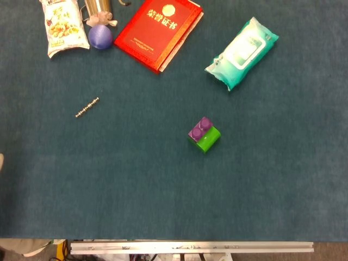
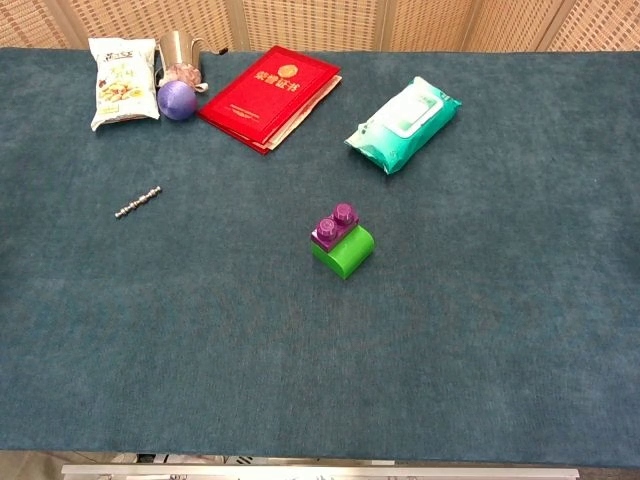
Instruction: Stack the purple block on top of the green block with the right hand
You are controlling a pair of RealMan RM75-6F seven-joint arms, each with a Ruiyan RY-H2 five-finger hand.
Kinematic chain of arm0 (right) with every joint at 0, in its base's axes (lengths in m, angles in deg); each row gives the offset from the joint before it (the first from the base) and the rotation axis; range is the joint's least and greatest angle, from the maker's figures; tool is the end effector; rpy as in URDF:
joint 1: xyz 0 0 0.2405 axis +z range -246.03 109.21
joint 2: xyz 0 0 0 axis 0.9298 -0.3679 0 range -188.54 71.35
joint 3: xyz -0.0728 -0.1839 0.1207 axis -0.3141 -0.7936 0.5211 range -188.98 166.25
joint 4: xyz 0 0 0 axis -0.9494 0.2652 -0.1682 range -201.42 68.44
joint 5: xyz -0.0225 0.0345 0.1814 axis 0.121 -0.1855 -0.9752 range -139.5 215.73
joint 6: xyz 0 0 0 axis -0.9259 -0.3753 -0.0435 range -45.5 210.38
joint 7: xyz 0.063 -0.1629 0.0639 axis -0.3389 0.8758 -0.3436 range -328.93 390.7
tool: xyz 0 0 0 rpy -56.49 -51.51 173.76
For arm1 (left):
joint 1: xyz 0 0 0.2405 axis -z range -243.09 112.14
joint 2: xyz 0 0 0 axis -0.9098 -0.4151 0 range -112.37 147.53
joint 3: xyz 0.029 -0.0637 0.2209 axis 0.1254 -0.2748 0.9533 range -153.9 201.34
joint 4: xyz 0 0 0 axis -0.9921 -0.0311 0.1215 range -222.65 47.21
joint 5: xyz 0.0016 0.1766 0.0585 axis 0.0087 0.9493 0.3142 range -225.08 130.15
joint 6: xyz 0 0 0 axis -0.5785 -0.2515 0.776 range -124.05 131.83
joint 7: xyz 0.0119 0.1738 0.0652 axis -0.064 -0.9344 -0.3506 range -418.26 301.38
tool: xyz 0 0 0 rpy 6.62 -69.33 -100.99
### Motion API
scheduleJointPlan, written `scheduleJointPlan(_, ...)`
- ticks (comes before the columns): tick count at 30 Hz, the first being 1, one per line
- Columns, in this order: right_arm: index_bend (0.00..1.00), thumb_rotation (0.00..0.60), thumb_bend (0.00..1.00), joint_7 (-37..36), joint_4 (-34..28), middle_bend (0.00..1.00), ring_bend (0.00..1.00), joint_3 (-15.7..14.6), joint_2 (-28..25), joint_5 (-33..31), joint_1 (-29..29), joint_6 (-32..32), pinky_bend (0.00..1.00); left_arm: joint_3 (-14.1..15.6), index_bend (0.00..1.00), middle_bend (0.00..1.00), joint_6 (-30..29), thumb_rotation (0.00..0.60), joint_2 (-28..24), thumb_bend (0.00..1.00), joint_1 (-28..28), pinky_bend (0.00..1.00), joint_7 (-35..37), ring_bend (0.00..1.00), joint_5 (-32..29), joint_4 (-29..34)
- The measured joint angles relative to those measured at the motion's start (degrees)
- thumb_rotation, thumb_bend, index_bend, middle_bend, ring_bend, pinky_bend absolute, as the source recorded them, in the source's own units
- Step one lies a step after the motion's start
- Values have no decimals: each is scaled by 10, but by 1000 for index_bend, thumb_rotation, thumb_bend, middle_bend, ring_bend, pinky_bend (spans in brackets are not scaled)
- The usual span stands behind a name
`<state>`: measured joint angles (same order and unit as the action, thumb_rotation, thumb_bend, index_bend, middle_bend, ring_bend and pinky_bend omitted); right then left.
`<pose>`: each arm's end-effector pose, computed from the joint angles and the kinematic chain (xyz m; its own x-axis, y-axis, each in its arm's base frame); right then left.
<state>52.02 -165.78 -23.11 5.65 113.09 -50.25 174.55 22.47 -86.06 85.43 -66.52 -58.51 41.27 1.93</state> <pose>-0.2609 -0.2310 0.1535 0.6433 -0.0605 0.7633 -0.7655 -0.0340 0.6425 -0.2916 0.1846 0.1612 0.3840 -0.0140 0.9232 0.9228 0.0391 -0.3832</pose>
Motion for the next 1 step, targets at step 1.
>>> scheduleJointPlan(1,408,600,191,-2,-2,512,508,2,-2,7,-6,3,647,0,242,235,-1,600,0,292,0,89,0,194,0,1)
